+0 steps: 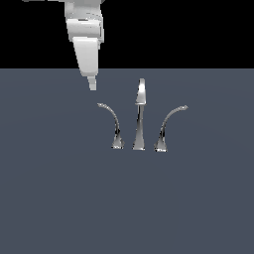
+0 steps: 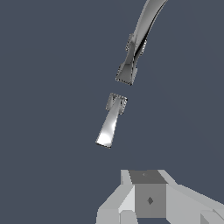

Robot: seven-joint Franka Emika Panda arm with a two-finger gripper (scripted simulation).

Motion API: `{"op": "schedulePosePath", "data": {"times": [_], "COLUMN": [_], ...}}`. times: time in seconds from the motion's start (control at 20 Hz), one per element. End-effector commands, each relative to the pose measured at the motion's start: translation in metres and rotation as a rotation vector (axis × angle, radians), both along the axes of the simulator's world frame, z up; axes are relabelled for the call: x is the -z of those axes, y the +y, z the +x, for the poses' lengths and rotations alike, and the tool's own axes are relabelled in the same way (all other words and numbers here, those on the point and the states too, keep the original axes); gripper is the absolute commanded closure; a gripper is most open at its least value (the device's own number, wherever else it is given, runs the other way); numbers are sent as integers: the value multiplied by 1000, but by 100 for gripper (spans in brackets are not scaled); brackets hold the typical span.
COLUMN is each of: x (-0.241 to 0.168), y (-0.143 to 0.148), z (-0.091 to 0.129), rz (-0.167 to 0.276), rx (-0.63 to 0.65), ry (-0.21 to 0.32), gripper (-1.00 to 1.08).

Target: Turn on the faucet by rotating a designated handle.

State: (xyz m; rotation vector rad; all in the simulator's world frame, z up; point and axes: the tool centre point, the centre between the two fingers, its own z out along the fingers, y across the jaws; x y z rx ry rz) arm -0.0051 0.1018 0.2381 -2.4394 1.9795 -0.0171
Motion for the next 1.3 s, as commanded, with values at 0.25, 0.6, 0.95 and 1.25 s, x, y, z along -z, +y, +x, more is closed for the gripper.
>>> {"op": "schedulePosePath", "data": {"times": [0.25, 0.6, 0.95, 1.25], "x": [34, 57, 67, 68], "y": [-11, -22, -29, -29], "z": [37, 62, 73, 74], "rz": [2, 4, 7, 7], "rx": [161, 275, 329, 331], "ry": [4, 6, 7, 8], "gripper": [108, 108, 108, 108]}}
